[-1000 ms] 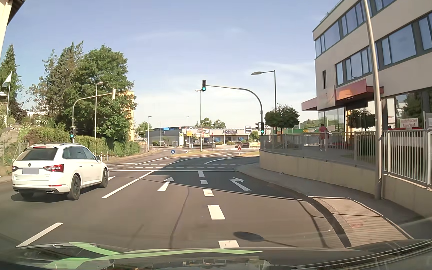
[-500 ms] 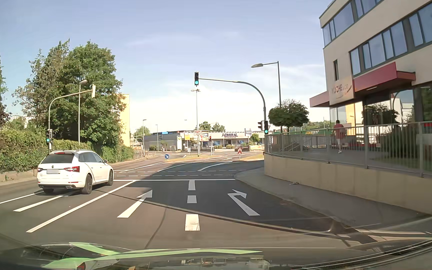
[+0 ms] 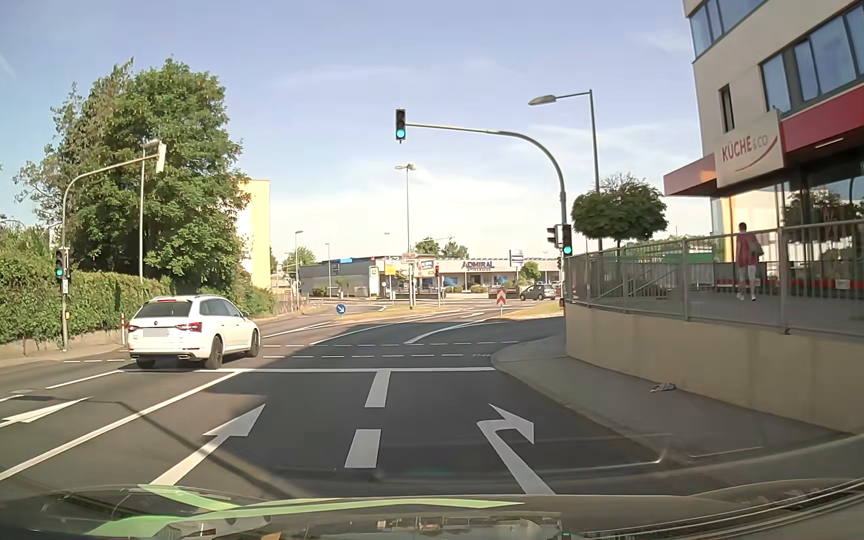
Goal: Follow the waypoints while adhering to traffic rules and regulations
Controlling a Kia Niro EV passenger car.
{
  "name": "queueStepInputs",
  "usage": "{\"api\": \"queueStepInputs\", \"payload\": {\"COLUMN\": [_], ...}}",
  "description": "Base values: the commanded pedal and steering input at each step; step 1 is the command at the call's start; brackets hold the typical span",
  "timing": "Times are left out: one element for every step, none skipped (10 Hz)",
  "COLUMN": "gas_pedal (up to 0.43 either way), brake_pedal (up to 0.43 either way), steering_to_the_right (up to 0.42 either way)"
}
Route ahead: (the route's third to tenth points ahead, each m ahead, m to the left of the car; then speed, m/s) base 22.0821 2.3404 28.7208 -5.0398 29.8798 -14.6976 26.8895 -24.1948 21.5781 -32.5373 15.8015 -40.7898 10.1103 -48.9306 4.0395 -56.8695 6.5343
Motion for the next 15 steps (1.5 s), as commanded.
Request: {"api": "queueStepInputs", "payload": {"gas_pedal": [0.000, 0.000, 0.000, 0.000, 0.000, 0.000, 0.000, 0.000, 0.000, 0.000, 0.000, 0.000, 0.000, 0.000, 0.000], "brake_pedal": [0.165, 0.165, 0.159, 0.159, 0.159, 0.159, 0.159, 0.165, 0.159, 0.165, 0.165, 0.177, 0.177, 0.171, 0.171], "steering_to_the_right": [-0.047, -0.045, -0.042, -0.040, -0.039, -0.039, -0.038, -0.035, -0.028, -0.021, -0.017, -0.014, -0.011, -0.007, -0.002]}}
